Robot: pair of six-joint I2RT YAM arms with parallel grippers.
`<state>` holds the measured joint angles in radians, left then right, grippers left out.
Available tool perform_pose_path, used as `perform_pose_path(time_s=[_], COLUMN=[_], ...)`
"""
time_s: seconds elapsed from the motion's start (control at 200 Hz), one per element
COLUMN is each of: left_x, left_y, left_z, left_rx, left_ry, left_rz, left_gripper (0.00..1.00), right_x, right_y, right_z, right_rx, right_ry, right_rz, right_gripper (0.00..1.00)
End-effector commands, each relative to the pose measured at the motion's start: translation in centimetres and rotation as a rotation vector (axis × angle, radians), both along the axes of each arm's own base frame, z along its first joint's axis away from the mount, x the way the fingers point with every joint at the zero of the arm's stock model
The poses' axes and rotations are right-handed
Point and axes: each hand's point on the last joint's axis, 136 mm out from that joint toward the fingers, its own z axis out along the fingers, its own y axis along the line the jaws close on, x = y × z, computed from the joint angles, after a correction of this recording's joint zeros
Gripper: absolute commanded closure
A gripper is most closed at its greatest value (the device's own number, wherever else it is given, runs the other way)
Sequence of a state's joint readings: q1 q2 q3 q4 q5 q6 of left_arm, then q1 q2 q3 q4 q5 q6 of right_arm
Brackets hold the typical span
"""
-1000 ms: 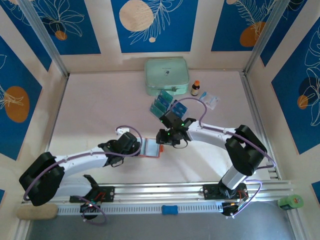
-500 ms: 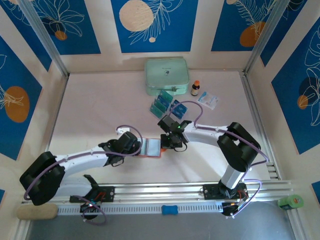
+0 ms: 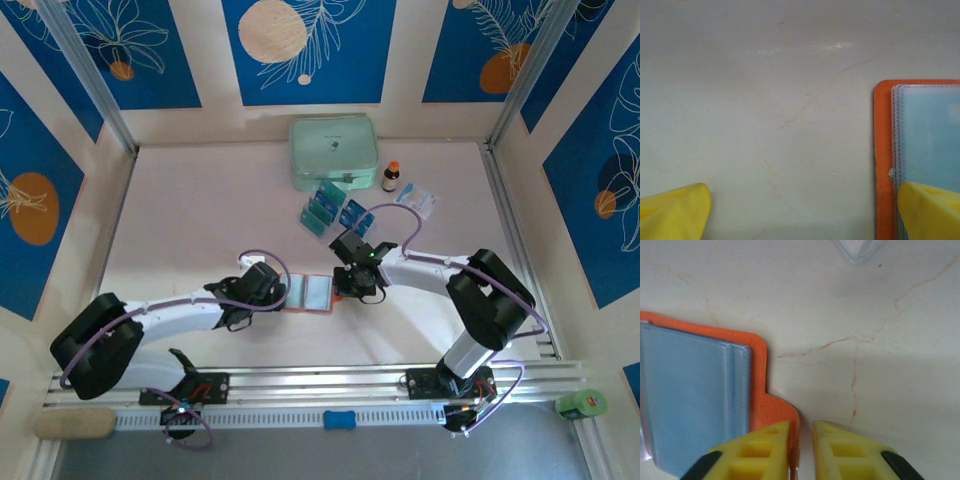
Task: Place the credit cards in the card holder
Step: Move the card holder to the center of the table, then pick up the credit card from the storage box.
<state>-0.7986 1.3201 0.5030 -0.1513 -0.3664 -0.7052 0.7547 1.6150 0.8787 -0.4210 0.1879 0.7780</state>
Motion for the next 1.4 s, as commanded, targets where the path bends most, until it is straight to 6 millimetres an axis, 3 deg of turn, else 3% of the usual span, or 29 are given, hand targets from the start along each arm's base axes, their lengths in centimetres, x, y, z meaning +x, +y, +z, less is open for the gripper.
perform_pose_path(time_s=[0.0, 0.15, 0.32, 0.515, 0.905, 1.005, 1.135, 1.395], left_x=[0.5, 0.4, 0.4, 0.4, 0.0, -0.1, -0.1, -0.1], left_y=[-0.4, -0.5, -0.5, -0.6, -0.2, -0.2, -0.2, 0.0], left_z=[0.3, 0.2, 0.2, 0.4, 0.4, 0.3, 0.3, 0.2], left_rx=[-0.014, -0.02, -0.025, -0.039, -0.051, -0.051, -0.05, -0.045], left_ry=[-0.004, 0.0, -0.001, -0.003, -0.003, 0.001, 0.002, 0.0], left_rz=[-0.006, -0.005, -0.002, 0.004, 0.015, 0.017, 0.017, 0.017], left_gripper=[0.05, 0.05, 0.05, 0.04, 0.04, 0.04, 0.04, 0.04], right_x=[0.0, 1.5, 4.8, 8.9, 14.3, 15.2, 15.7, 15.7], right_y=[-0.1, -0.2, -0.3, 0.4, 3.9, 3.9, 2.8, -1.6], right_z=[1.8, 5.6, 10.0, 13.1, 12.8, 12.6, 13.1, 13.3], right_rx=[0.029, 0.072, 0.127, 0.117, 0.058, 0.015, -0.019, -0.117], right_ry=[-0.02, -0.1, -0.203, -0.257, -0.229, -0.228, -0.247, -0.272], right_rz=[0.017, 0.037, 0.079, 0.143, 0.266, 0.271, 0.265, 0.213], right_gripper=[0.71, 0.65, 0.65, 0.65, 0.67, 0.69, 0.7, 0.7])
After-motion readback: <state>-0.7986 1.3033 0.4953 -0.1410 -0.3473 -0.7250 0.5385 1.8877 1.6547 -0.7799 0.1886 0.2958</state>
